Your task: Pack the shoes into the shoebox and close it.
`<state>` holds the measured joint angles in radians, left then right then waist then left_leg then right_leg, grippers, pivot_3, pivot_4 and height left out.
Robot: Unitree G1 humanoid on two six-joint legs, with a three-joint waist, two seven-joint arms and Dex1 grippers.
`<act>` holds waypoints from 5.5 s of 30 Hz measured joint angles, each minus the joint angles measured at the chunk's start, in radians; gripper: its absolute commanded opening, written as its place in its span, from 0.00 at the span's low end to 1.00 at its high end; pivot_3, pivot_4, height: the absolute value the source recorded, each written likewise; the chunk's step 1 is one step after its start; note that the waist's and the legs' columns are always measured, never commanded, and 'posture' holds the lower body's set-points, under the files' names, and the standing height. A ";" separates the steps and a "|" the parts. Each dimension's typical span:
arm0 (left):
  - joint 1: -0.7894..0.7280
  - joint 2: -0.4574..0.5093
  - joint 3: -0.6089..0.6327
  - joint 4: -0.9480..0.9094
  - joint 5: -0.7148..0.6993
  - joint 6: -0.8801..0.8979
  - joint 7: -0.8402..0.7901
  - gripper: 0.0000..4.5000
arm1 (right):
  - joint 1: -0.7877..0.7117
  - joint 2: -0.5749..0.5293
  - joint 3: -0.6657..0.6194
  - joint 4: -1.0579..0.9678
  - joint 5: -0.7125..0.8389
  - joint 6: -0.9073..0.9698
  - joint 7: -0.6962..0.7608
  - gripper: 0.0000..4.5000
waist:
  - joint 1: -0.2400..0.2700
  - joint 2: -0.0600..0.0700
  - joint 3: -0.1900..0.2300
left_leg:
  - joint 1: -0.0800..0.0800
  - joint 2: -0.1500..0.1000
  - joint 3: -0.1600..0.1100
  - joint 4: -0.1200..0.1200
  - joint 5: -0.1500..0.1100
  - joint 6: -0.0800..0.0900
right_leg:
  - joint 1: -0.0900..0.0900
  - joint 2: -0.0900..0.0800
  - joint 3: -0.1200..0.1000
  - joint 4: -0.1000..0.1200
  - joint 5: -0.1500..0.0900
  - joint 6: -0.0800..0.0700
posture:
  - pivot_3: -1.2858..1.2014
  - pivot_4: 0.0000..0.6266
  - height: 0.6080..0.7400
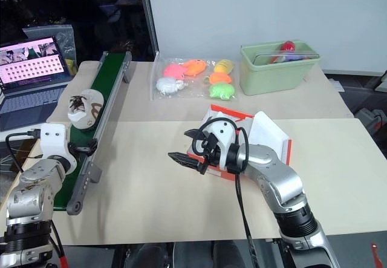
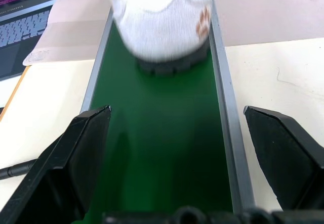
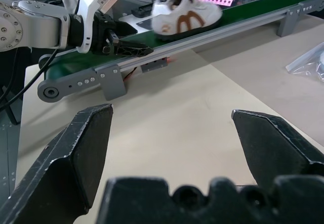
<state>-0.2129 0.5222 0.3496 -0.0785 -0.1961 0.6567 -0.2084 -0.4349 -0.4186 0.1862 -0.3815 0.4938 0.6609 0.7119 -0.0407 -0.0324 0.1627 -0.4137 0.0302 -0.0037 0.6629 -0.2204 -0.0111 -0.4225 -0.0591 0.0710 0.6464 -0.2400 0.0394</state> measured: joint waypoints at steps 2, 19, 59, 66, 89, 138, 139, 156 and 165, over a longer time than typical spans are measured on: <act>0.000 -0.002 -0.001 0.002 0.000 0.000 0.001 1.00 | 0.000 0.000 -0.001 0.000 0.000 0.000 -0.001 0.99 | 0.000 0.000 0.000 | 0.000 0.000 0.000 0.000 0.000 0.000 | 0.000 0.000 0.000 0.000 0.000 0.000 | 0.52 0.24 0.92; -0.021 -0.040 -0.011 0.005 -0.005 0.002 0.024 0.55 | -0.016 0.007 -0.025 -0.001 0.003 0.010 -0.016 1.00 | 0.009 0.000 0.000 | 0.000 0.000 0.000 0.000 0.000 0.000 | 0.000 0.000 0.000 0.001 0.000 0.000 | 0.52 0.24 0.92; -0.019 -0.134 -0.406 -0.363 -0.020 -0.264 -0.235 0.54 | -0.341 0.505 -0.508 0.522 0.702 0.442 -0.712 0.47 | -0.017 0.000 0.001 | -0.003 0.001 0.000 -0.002 0.001 0.000 | -0.002 0.002 0.000 0.000 0.001 -0.001 | 0.52 0.24 0.92; -0.029 -0.133 -0.406 -0.356 -0.016 -0.269 -0.247 0.98 | -0.341 0.506 -0.504 0.522 0.706 0.427 -0.713 0.14 | -0.017 0.000 0.001 | -0.003 0.001 0.000 -0.002 0.001 0.000 | -0.002 0.002 0.000 -0.001 0.001 -0.001 | 0.52 0.24 0.92; 0.021 -0.149 -0.471 -0.322 0.050 -0.294 -0.255 1.00 | -0.687 0.086 -0.694 0.748 0.439 0.723 -1.098 0.14 | -0.005 0.004 0.003 | -0.006 0.001 0.001 -0.002 0.001 0.000 | -0.004 0.001 0.000 -0.004 0.001 -0.002 | 0.52 0.24 0.92; 0.065 0.135 -0.407 -0.426 -0.169 -0.309 -0.652 1.00 | -0.708 0.052 -0.571 0.841 0.583 0.946 -1.277 0.93 | -0.023 0.007 0.004 | -0.007 0.001 0.001 -0.002 0.001 0.001 | -0.003 0.003 0.000 -0.007 0.001 -0.001 | 0.52 0.24 0.92; 0.065 0.135 -0.407 -0.422 -0.163 -0.310 -0.650 1.00 | -0.716 0.055 -0.577 0.832 0.572 0.946 -1.273 0.93 | -0.020 0.007 0.004 | -0.008 0.001 0.001 -0.002 0.001 0.001 | -0.004 0.002 0.000 -0.007 0.001 -0.001 | 0.52 0.24 0.92; -0.061 -0.185 -0.196 -0.246 0.169 -0.117 0.104 1.00 | -0.169 -0.258 -0.035 -0.063 0.224 0.120 -0.119 0.93 | 0.002 0.005 0.004 | -0.009 0.000 -0.002 -0.001 0.000 0.002 | -0.003 0.000 -0.002 -0.006 0.002 0.002 | 0.52 0.24 0.92; 0.010 -0.121 -0.035 -0.105 0.190 -0.045 0.159 1.00 | -0.012 -0.180 0.036 0.023 0.072 -0.062 0.047 0.97 | 0.001 0.002 0.004 | 0.001 0.001 -0.001 0.001 0.003 -0.001 | 0.002 0.002 0.000 -0.003 0.003 -0.001 | 0.52 0.24 0.92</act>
<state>-0.2025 0.4009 0.3142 -0.1833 -0.0059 0.6117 -0.0491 -0.4467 -0.5988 0.2219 -0.3580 0.5662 0.5993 0.7593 -0.0395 -0.0306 0.1671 -0.4131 0.0314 -0.0044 0.6634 -0.2179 -0.0119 -0.4208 -0.0567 0.0705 0.6436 -0.2367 0.0383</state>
